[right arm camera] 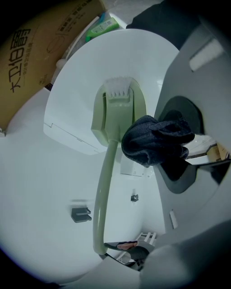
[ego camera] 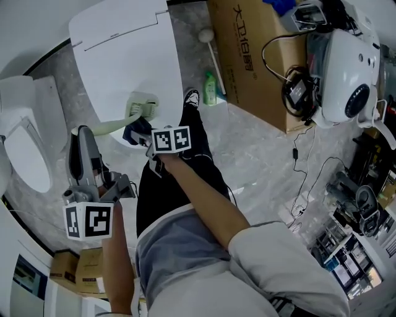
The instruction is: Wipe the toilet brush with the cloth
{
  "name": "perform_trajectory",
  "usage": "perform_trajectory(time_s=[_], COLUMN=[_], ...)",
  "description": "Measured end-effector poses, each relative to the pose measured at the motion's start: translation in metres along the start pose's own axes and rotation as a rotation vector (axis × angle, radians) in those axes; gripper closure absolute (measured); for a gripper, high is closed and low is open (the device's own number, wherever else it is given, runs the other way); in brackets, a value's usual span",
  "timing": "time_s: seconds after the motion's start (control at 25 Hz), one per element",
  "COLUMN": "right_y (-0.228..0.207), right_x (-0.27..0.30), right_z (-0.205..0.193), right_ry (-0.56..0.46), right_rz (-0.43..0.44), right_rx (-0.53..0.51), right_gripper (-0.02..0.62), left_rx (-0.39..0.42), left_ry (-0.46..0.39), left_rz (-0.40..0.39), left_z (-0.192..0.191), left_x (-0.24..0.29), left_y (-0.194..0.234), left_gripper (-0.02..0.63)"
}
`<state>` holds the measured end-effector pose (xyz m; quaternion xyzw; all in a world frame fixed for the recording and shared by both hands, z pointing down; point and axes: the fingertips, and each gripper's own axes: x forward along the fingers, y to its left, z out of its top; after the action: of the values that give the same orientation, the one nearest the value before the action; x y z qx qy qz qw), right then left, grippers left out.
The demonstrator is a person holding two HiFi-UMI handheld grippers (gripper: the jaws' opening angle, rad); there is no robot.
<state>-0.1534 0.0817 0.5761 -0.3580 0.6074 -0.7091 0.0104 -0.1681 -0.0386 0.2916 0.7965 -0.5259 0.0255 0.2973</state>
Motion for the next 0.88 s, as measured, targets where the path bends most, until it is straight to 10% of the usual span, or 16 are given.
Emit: perform_trajectory(time_s=[0.88], right_y=[-0.013], right_x=[-0.017], right_z=[-0.002], right_ry=[-0.063], right_rz=[0.147], right_rx=[0.243], right_gripper=[0.488], left_rx=[-0.004], left_ry=[-0.015], left_rz=[0.018], left_z=[0.0], left_x=[0.008], left_y=[0.0], left_gripper=[0.606])
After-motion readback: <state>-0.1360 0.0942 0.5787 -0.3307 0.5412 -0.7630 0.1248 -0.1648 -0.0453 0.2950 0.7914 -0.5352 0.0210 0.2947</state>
